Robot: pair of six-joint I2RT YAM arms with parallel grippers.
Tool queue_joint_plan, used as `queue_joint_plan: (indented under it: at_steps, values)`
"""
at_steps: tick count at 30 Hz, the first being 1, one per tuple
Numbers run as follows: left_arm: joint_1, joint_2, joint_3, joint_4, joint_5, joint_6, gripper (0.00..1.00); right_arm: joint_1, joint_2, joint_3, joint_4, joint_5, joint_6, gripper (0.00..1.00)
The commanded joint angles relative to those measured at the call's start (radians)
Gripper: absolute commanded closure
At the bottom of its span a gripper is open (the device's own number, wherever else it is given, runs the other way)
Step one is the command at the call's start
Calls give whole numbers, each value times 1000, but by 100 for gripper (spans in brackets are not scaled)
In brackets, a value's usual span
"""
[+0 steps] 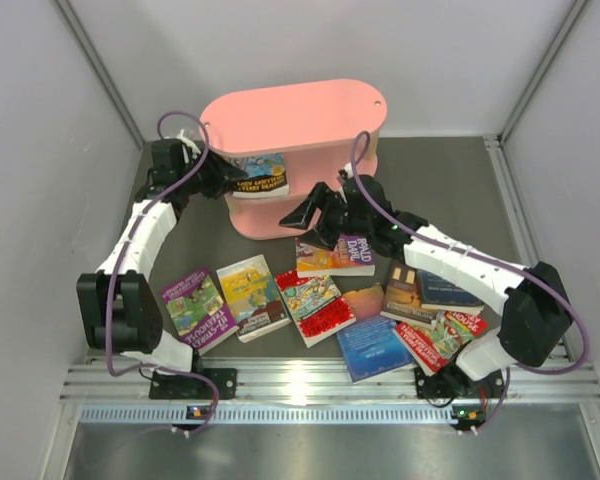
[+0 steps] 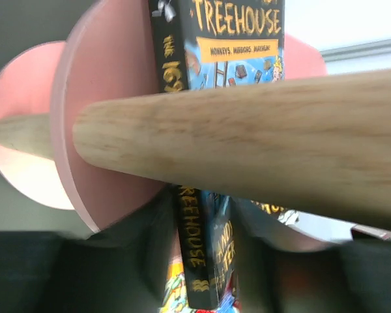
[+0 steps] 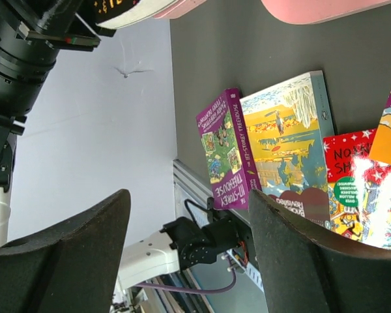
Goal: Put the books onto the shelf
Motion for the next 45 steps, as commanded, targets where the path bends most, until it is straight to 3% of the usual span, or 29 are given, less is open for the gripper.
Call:
queue_joint_plan:
  at_steps: [1,2,3,8,12,20,24,32,40,45]
  values:
    - [6,-17,29,-54,-75,51,51,9,-56,-5,19,-5,-16,28]
    - [6,-29,32,-68,-83,59,40,8,-64,-10,17,-5,-16,28]
    - [6,-35,36,-83,-93,74,36,8,-70,-14,17,-4,-16,28]
    - [6,-72,37,-155,-116,118,27,8,-97,-65,17,2,-15,28]
    - [6,-118,28,-223,-130,157,25,8,-133,-97,-1,21,-29,28]
    - [8,-311,-43,-389,-199,223,21,0,-206,-241,-251,139,-133,28]
    - [6,-348,-99,-395,-207,244,19,-6,-225,-342,-253,142,-127,28]
    - [6,-371,-184,-240,49,175,11,-8,-235,-427,-250,153,-164,23]
    - [0,-443,-271,-301,-24,152,9,-8,-200,-484,-231,163,-188,20]
    - [-12,-520,-389,-318,-37,115,10,-5,-136,-527,-97,90,-178,20]
